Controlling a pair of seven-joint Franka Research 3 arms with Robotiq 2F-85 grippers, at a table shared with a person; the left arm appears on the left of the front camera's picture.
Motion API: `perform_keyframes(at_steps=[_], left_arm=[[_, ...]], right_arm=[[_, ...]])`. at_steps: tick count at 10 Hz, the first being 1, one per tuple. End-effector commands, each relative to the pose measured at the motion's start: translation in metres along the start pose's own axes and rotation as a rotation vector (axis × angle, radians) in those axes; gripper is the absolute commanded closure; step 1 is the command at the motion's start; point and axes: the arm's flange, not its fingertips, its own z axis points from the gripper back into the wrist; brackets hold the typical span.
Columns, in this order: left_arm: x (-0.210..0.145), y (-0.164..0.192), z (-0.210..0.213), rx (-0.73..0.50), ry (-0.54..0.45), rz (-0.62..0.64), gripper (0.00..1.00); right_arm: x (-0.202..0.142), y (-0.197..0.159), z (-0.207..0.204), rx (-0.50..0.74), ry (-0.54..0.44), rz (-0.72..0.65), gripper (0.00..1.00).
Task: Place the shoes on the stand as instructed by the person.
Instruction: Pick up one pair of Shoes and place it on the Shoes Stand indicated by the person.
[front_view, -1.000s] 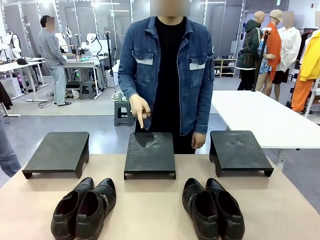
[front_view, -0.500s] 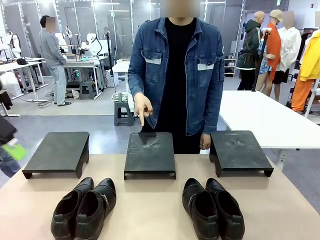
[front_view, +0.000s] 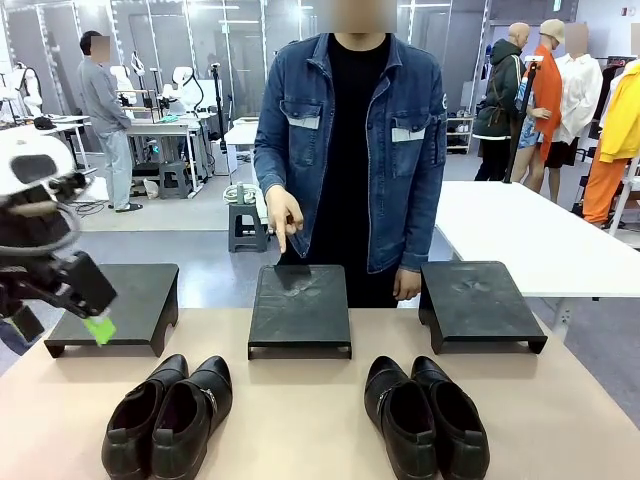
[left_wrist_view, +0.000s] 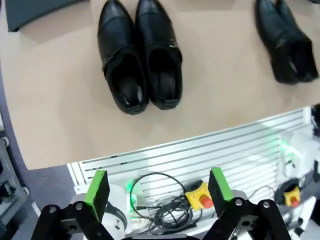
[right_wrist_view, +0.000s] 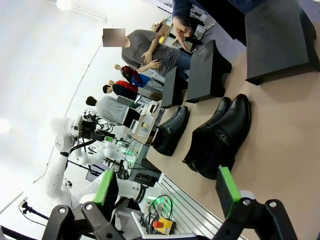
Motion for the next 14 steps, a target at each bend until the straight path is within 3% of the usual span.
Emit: perform_keyframes(at_steps=[1,5,6,14], left_arm=[[0.012,-0.007,-0.029,0.024,0.009,0.075,0.0],[0.01,0.0,-0.089,0.006,0.001,0.144,0.0],[0.016,0.003,-0.122,0.024,-0.034,0.141,0.0],[0.009,0.015,-0.2,0.079,-0.016,0.212,0.0]], right_arm=[[-0.001,0.001,0.0,0.007,-0.001,0.005,0.0],[-0.001,0.001,0.0,0.007,-0.001,0.005,0.0],[-0.001,0.001,0.0,0.007,-0.001,0.005,0.0],[-0.001,0.001,0.0,0.007,-0.001,0.005,0.0]])
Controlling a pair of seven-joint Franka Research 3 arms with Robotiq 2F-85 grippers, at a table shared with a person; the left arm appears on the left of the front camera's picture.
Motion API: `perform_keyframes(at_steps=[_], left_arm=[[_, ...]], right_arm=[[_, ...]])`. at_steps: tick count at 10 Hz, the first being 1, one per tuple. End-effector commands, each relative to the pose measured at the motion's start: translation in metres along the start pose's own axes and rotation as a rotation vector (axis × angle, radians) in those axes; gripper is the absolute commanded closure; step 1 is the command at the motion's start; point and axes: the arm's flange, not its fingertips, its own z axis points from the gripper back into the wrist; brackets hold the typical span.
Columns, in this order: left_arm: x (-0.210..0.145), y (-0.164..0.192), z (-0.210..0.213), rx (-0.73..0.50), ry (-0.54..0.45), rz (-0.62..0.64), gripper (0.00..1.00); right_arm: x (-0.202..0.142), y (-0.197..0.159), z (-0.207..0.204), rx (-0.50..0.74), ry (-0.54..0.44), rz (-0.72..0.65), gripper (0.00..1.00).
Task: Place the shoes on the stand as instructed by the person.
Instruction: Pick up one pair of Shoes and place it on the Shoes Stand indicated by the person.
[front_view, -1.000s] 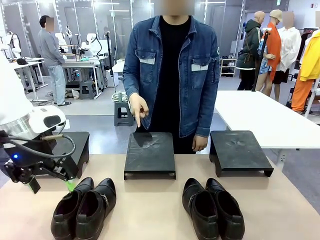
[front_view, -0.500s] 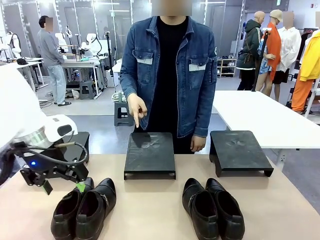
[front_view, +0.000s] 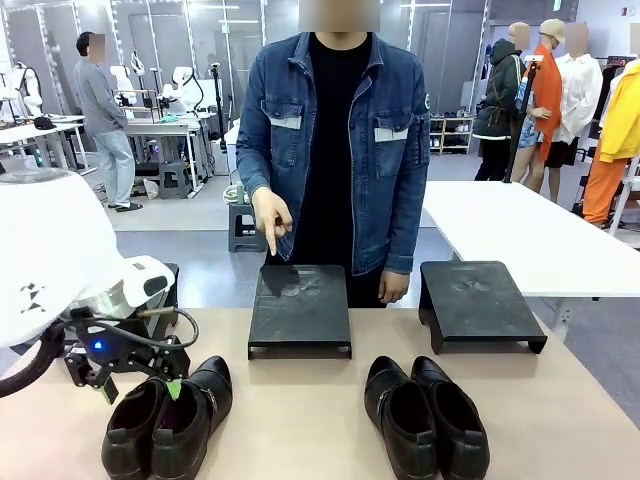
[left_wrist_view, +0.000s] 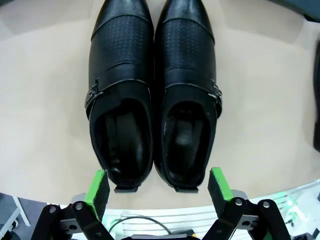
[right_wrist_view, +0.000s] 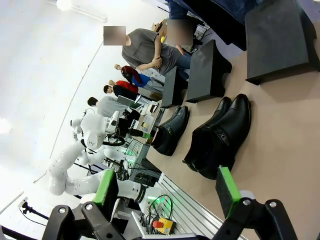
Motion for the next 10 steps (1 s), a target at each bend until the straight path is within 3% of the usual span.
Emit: perform_keyframes(at_steps=[1,9,10], left_arm=[[-0.038,0.019,-0.045,0.002,-0.059,0.018,0.0],[-0.045,0.039,-0.105,0.039,-0.035,0.018,0.0],[-0.045,0.042,-0.108,0.023,-0.036,0.017,0.45]], right_arm=[[-0.001,0.001,0.001,0.006,-0.002,0.005,0.0],[-0.001,0.001,0.001,0.006,-0.002,0.005,0.0],[-0.001,0.001,0.001,0.006,-0.002,0.005,0.0]])
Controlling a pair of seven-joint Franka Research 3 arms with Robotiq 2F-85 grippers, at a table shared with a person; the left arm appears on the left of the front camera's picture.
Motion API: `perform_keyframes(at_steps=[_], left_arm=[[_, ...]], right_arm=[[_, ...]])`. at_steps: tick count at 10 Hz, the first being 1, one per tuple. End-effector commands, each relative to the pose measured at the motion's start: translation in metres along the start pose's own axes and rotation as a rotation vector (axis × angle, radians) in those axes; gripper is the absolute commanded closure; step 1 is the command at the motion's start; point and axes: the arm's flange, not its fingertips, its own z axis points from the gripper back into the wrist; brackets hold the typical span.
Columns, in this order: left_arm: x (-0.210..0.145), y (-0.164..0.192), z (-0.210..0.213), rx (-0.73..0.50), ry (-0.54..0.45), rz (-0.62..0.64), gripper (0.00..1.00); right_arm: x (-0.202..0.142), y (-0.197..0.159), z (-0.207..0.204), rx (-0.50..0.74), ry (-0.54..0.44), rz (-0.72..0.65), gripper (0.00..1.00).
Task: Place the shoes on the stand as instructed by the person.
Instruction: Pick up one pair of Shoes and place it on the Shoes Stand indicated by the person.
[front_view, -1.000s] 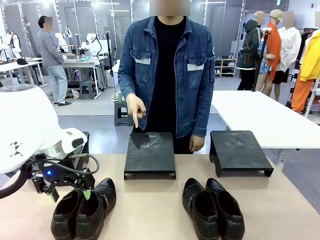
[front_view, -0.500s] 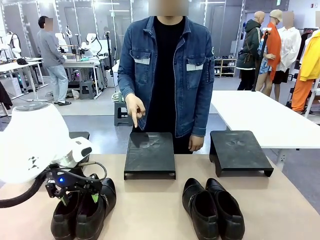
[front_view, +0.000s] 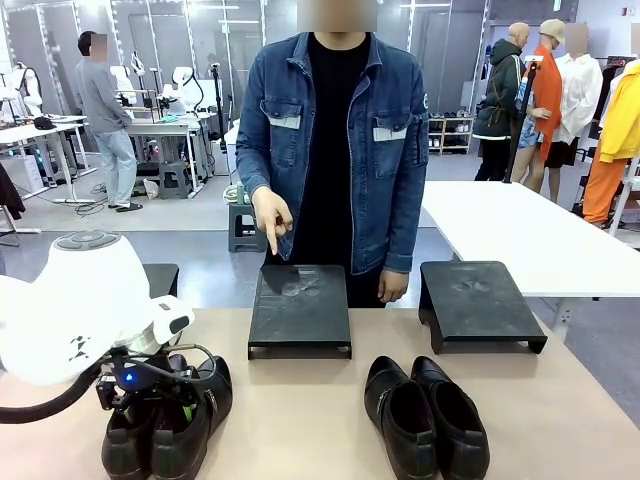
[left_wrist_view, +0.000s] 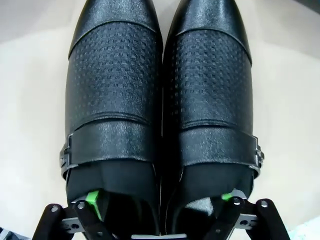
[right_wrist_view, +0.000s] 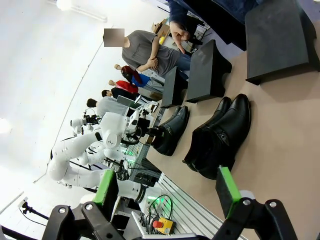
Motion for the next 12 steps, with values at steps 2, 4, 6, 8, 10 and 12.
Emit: perform_keyframes(at_steps=[2,4,6,8,10,12], left_arm=[[-0.07,0.04,-0.015,-0.009,-0.054,0.013,1.0],[-0.069,0.041,-0.013,0.013,-0.047,0.018,1.0],[-0.069,0.042,-0.01,0.018,-0.038,0.029,0.96],[-0.067,0.037,-0.001,0.022,-0.045,0.014,1.0],[-0.058,0.037,0.02,0.019,-0.047,0.038,1.0],[-0.047,0.035,0.056,0.042,-0.074,0.043,1.0]], right_arm=[[-0.001,0.001,0.001,0.006,-0.002,0.005,0.0],[-0.001,0.001,0.001,0.006,-0.002,0.005,0.0],[-0.001,0.001,0.001,0.006,-0.002,0.005,0.0],[-0.001,0.001,0.001,0.006,-0.002,0.005,0.0],[-0.001,0.001,0.001,0.006,-0.002,0.005,0.0],[-0.001,0.001,0.001,0.006,-0.002,0.005,0.0]])
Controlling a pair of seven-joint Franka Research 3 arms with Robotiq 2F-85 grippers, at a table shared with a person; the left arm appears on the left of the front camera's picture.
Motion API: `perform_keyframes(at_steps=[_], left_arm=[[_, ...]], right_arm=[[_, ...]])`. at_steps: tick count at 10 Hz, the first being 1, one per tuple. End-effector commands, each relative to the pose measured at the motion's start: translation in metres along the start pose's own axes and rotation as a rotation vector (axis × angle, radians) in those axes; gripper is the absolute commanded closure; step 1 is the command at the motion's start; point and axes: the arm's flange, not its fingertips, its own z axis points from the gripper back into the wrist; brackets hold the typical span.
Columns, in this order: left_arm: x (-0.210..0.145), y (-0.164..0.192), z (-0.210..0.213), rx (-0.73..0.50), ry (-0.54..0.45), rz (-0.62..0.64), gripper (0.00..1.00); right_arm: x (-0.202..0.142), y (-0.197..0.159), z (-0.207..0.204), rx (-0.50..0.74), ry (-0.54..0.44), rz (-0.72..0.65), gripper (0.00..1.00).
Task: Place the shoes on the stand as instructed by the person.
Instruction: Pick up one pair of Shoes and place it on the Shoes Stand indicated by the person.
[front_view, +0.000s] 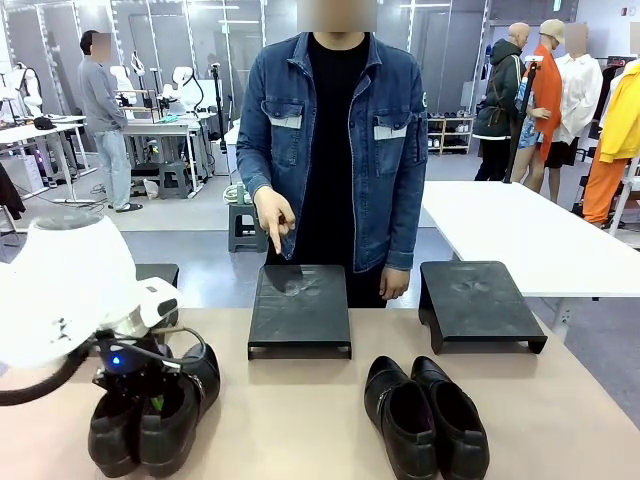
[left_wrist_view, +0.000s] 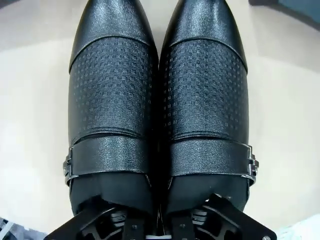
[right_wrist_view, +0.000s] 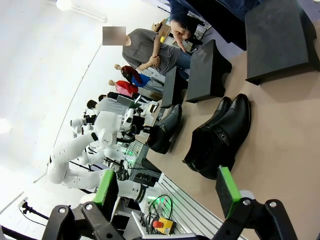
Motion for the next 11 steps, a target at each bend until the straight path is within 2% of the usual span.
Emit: perform_keyframes(at_steps=[1,5,6,7,11], left_arm=[[-0.045,0.024,0.04,0.02,-0.053,0.013,1.0],[-0.038,0.022,0.07,0.012,-0.097,0.003,1.0],[-0.039,0.022,0.074,-0.016,-0.094,-0.041,1.0],[-0.013,0.009,0.076,0.02,-0.086,0.008,1.0],[-0.013,0.009,0.076,0.02,-0.086,0.008,1.0]], right_arm=[[-0.001,0.001,0.001,0.006,-0.002,0.005,0.0],[-0.001,0.001,0.001,0.006,-0.002,0.005,0.0],[-0.001,0.001,0.001,0.006,-0.002,0.005,0.0],[-0.001,0.001,0.001,0.006,-0.002,0.005,0.0],[-0.001,0.001,0.001,0.006,-0.002,0.005,0.0]])
